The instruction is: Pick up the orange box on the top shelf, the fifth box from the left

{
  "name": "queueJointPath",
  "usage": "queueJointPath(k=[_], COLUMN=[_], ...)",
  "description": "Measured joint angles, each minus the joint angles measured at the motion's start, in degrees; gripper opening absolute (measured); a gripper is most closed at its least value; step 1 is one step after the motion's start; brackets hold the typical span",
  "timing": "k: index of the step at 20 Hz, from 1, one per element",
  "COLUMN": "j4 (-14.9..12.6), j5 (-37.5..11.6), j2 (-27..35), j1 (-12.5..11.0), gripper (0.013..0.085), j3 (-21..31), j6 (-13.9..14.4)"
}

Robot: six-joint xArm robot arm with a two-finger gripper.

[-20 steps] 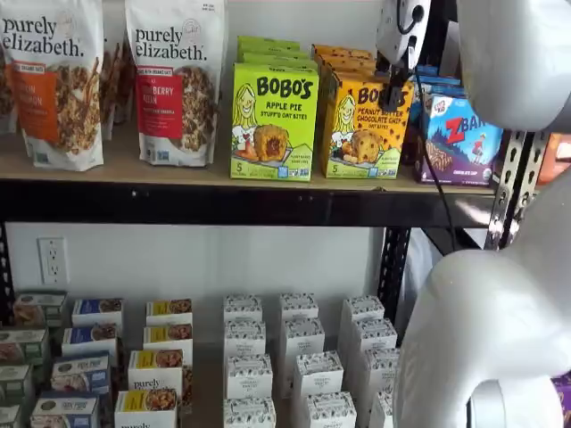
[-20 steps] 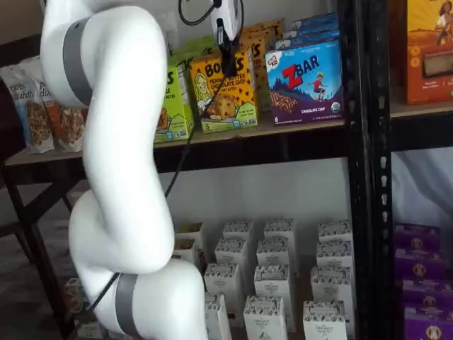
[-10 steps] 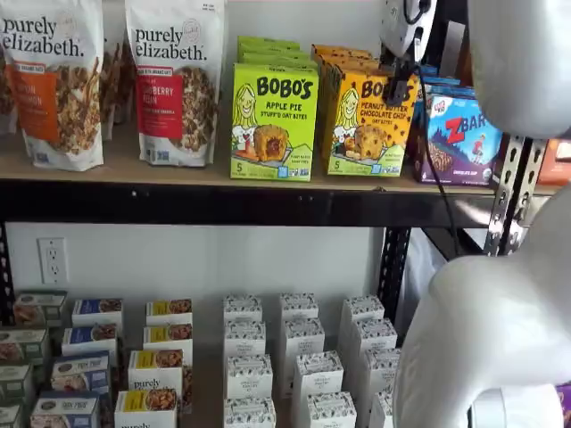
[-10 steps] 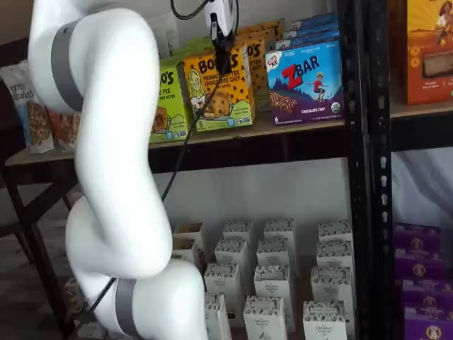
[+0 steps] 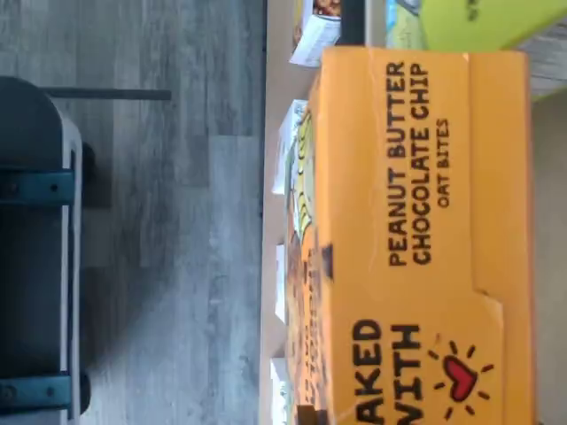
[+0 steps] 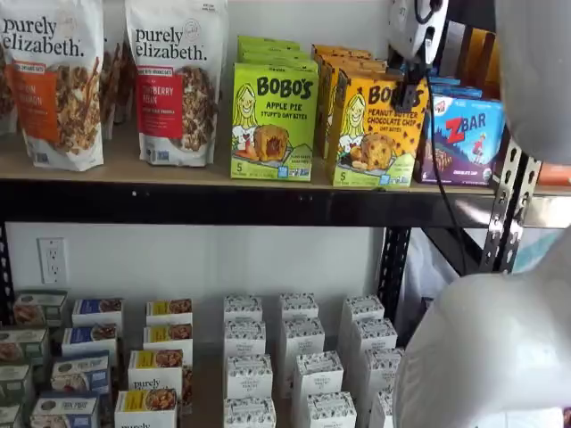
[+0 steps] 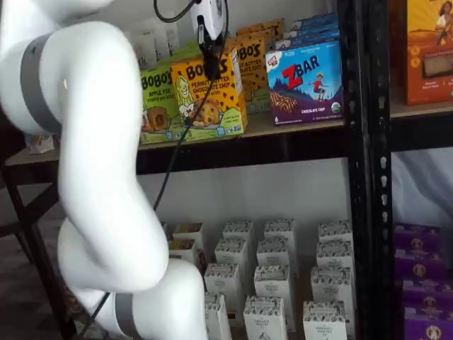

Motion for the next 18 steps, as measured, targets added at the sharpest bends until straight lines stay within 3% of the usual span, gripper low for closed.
queueJointPath(k=[10,18], j4=[-0.54,-0.73], j5=[1.82,3.06], j2=[-11.60,-18.40], j1=[-2.68,-6.74], gripper=[0.0330,0.0330], j3=[9.65,14.79], j6=[-2.67,-6.70])
